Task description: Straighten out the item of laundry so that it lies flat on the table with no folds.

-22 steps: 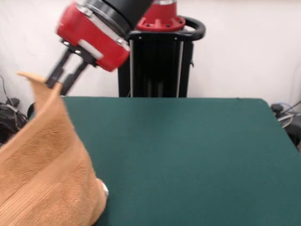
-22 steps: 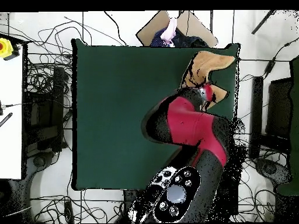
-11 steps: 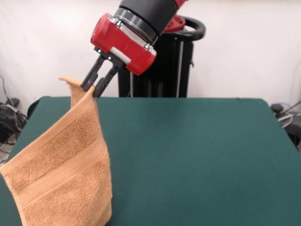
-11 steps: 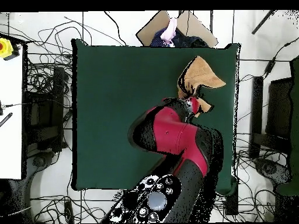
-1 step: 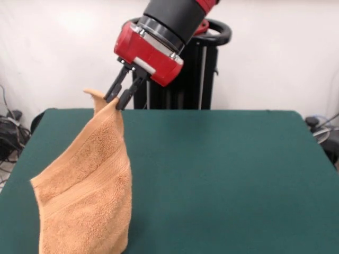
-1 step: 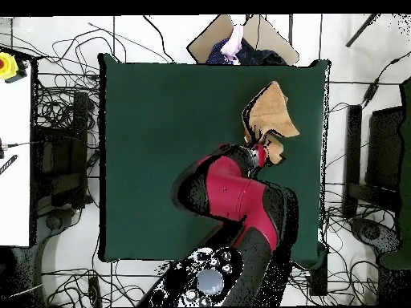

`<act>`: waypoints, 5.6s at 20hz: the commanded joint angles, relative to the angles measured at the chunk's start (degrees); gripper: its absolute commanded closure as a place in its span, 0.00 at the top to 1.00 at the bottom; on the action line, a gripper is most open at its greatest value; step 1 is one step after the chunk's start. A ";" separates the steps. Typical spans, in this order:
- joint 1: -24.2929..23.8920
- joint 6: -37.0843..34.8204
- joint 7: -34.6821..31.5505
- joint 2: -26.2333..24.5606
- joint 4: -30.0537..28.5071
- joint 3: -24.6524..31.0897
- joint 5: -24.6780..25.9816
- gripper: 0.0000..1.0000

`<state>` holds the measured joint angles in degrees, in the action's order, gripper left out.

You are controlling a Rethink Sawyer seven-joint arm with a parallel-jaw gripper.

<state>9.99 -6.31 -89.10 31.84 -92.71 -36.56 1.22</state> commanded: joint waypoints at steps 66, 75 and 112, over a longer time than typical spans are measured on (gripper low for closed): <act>46.13 4.49 -34.83 -28.35 -17.25 -5.58 -48.98 0.00; 51.30 -0.23 -40.16 -33.67 -15.43 -6.48 -55.41 0.00; -27.29 13.51 -34.74 8.69 -21.32 45.54 -12.07 1.00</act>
<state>-13.05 8.13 -113.00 36.45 -115.25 -9.40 -15.12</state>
